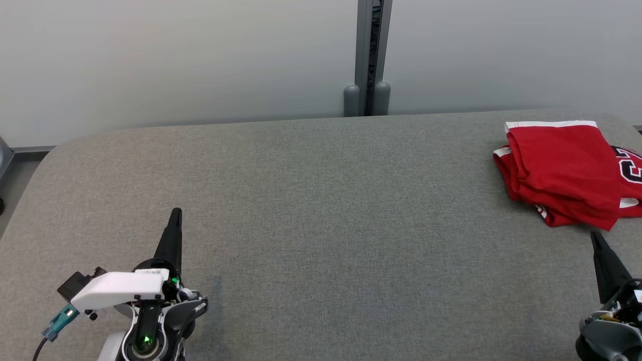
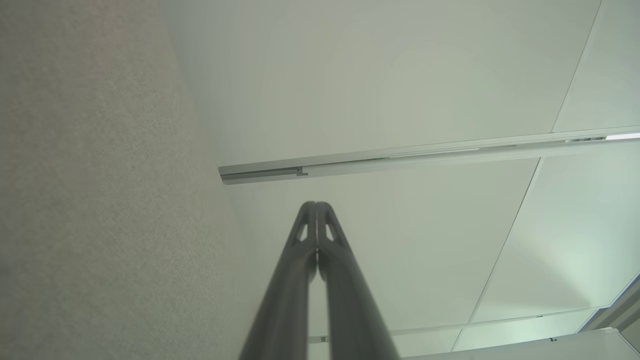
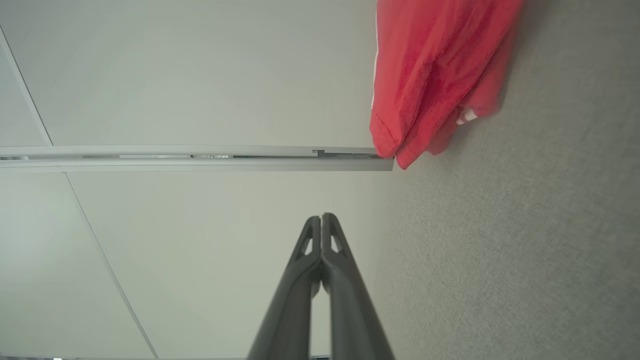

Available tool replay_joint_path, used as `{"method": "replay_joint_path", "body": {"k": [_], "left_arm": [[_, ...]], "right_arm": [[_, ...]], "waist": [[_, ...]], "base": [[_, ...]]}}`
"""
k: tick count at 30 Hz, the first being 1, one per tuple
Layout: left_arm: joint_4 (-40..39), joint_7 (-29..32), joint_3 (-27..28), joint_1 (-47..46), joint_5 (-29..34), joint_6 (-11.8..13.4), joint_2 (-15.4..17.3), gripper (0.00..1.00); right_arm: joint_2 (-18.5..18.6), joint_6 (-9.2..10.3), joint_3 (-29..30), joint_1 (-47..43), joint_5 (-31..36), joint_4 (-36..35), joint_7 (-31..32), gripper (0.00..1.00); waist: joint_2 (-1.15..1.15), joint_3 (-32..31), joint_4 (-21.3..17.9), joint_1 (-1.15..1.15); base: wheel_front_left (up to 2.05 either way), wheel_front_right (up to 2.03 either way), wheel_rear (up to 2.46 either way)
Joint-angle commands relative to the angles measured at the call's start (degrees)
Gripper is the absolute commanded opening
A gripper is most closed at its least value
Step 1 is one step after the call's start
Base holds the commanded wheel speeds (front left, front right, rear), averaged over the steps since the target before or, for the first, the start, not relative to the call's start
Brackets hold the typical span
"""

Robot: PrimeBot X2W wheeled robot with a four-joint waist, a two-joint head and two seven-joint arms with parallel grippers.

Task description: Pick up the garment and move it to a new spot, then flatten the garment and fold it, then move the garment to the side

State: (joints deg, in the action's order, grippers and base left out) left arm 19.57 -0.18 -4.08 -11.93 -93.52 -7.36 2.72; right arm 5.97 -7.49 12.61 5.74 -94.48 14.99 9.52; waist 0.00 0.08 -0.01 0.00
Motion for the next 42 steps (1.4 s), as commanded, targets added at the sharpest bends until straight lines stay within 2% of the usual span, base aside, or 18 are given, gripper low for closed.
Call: {"method": "replay_joint_path", "body": {"k": [1, 42], "left_arm": [[0.16, 0.15, 0.17, -0.72, -0.68, -0.29, 0.29, 0.0], [0.13, 0.13, 0.16, -0.68, -0.62, -0.29, 0.29, 0.0]], "right_arm": [[0.5, 0.0, 0.35, 0.96, -0.64, -0.13, 0.31, 0.0], [-0.14, 0.0, 1.02, 0.85, 0.16, -0.06, 0.89, 0.0]], "waist": [[0.0, 0.03, -0.01, 0.0], [0.0, 0.02, -0.01, 0.0]], "base": [[0.0, 0.0, 0.0], [0.0, 0.0, 0.0]]}}
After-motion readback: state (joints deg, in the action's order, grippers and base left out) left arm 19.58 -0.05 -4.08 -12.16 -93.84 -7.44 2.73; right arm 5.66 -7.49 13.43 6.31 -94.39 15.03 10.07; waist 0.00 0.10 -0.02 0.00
